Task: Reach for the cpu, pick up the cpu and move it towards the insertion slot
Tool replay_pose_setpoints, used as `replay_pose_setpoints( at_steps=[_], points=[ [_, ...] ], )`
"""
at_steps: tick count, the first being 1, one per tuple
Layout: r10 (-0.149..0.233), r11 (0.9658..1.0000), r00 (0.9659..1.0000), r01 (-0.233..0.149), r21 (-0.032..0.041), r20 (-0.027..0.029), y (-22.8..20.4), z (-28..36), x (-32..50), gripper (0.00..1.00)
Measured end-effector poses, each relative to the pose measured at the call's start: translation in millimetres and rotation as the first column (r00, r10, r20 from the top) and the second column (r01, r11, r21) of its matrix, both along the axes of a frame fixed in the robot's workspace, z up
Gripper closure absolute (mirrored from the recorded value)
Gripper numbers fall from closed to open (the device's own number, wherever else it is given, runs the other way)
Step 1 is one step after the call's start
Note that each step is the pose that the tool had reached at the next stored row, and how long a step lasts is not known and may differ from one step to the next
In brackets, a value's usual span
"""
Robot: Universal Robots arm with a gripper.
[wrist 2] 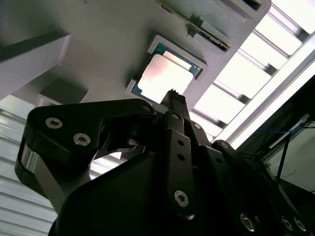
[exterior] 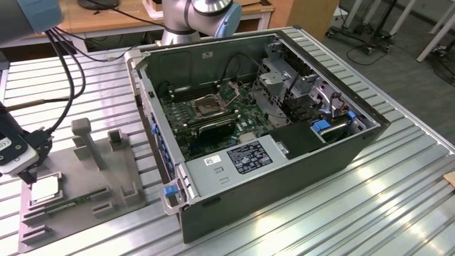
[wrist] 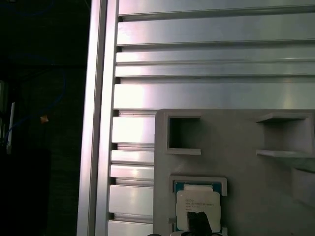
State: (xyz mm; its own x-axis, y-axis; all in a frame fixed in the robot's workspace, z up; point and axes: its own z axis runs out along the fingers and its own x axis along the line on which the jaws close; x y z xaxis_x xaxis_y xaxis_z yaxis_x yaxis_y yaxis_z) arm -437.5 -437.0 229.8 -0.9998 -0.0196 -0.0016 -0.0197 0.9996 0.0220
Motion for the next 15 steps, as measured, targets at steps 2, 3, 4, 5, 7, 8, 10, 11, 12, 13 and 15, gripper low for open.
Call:
replay_pose_setpoints(
  at_steps=[2,3,4,5,7,8,10,11,12,13,15],
  points=[
    [0.000,1.0000,1.0000,0.000,0.0000,0.0000,-0.5,-1.2,0.3,0.89],
    [0.000,1.0000,1.0000,0.000,0.0000,0.0000,-0.9,-1.7,0.7,0.89],
    [0.000,1.0000,1.0000,0.000,0.0000,0.0000,-1.2,-2.2,1.0,0.89],
    [0.000,1.0000,1.0000,0.000,0.0000,0.0000,-1.4,-2.7,1.2,0.89],
    [0.000,1.0000,1.0000,0.000,-0.0001,-0.0001,-2.0,-3.4,2.0,0.89],
    [0.000,1.0000,1.0000,0.000,0.0000,0.0000,-2.3,-3.8,2.4,0.89],
    [0.000,1.0000,1.0000,0.000,0.0000,-0.0001,-3.0,-4.5,2.9,0.89],
    [0.000,1.0000,1.0000,0.000,0.0000,0.0000,-3.3,-4.8,3.2,0.89],
    [0.000,1.0000,1.0000,0.000,0.0000,0.0000,-3.7,-5.2,3.5,0.89],
    [0.000,1.0000,1.0000,0.000,0.0000,0.0000,-3.9,-5.5,3.7,0.89],
    [0.000,1.0000,1.0000,0.000,-0.0001,-0.0001,-3.9,-5.6,3.7,0.89]
  ],
)
